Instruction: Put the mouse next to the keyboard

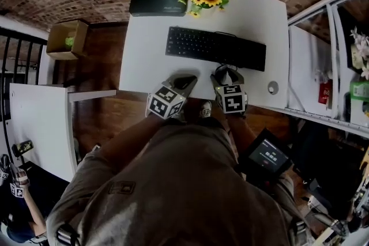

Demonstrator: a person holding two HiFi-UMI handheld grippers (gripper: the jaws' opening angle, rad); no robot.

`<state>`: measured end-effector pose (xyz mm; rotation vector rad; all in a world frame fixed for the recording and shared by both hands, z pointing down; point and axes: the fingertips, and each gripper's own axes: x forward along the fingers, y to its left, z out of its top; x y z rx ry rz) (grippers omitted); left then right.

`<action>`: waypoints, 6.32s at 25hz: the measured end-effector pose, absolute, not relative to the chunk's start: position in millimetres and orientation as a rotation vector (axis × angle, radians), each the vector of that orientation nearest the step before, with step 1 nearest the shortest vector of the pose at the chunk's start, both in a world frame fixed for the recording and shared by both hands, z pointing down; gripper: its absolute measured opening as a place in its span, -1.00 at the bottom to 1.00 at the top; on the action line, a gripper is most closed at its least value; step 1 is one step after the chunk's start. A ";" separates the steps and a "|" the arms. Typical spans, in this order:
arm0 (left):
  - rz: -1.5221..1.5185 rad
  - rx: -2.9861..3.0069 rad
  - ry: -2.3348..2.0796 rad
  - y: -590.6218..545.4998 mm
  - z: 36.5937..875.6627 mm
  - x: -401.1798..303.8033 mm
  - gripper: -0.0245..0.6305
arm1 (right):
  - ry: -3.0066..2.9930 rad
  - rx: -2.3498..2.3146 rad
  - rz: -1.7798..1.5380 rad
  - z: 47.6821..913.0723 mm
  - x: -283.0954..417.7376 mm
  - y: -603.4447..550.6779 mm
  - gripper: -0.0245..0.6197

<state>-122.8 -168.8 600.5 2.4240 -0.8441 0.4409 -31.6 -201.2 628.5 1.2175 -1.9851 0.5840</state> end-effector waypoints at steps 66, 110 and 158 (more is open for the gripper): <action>0.403 2.475 -0.801 -269.4 568.2 59.1 -0.93 | -1.822 1.525 0.714 650.4 251.5 -304.3 -0.22; 0.353 2.382 -0.833 -254.9 581.9 51.5 -0.93 | -1.866 1.530 0.824 643.5 242.8 -254.8 -0.09; 0.019 2.346 -1.115 22.8 516.4 -32.5 -0.93 | -2.471 1.254 0.585 511.9 88.7 39.6 -0.88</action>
